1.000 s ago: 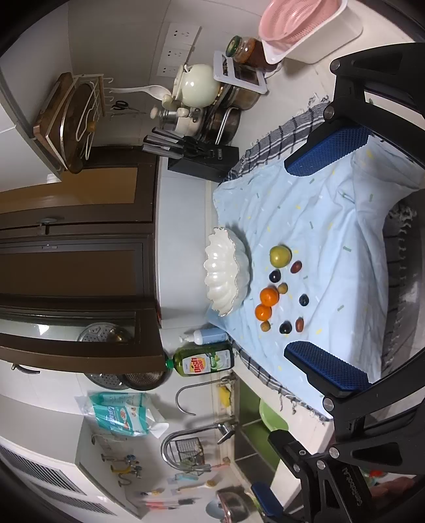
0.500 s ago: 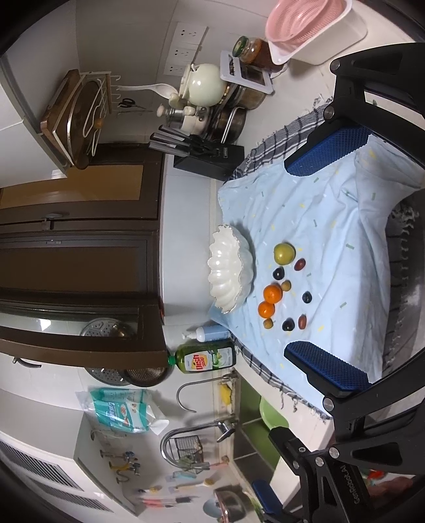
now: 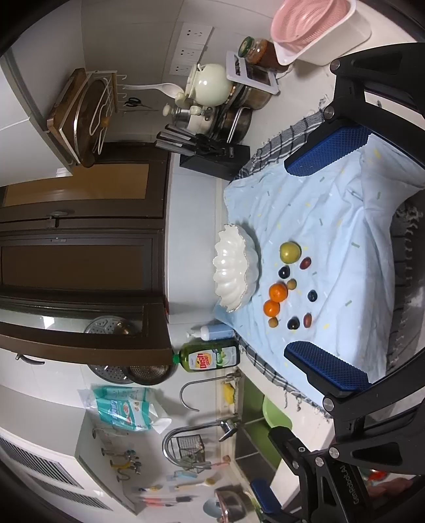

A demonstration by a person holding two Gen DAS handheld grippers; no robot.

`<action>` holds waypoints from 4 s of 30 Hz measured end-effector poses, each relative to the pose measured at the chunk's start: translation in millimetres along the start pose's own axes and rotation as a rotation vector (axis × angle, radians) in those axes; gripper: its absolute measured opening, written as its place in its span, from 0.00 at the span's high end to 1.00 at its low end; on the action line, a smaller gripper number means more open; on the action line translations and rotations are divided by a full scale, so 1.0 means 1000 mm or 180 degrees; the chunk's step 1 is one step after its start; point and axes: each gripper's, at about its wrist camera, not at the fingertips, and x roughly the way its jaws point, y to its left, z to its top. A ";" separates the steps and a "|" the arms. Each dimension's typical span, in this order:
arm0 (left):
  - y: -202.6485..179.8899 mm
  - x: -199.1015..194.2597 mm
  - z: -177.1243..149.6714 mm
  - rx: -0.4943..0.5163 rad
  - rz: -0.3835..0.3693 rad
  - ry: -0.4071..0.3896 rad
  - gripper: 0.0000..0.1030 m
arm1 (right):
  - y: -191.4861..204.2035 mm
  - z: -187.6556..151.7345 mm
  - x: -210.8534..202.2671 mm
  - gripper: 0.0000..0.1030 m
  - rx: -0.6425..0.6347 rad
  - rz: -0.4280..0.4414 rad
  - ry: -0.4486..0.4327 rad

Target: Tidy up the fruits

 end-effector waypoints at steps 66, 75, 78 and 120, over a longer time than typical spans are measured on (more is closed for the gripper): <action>-0.022 0.200 -0.042 0.0431 -0.0454 0.0843 0.42 | 0.022 -0.046 0.211 0.37 -0.0239 0.0447 0.0964; -0.036 0.238 -0.059 0.0671 -0.0860 0.1034 0.55 | 0.032 -0.070 0.253 0.52 -0.0373 0.0867 0.1342; -0.039 0.250 -0.063 0.0755 -0.0947 0.1087 0.56 | 0.034 -0.075 0.264 0.54 -0.0375 0.0917 0.1409; -0.045 0.266 -0.034 0.0468 -0.1014 0.1207 0.78 | 0.027 -0.054 0.276 0.81 -0.0320 0.1253 0.1411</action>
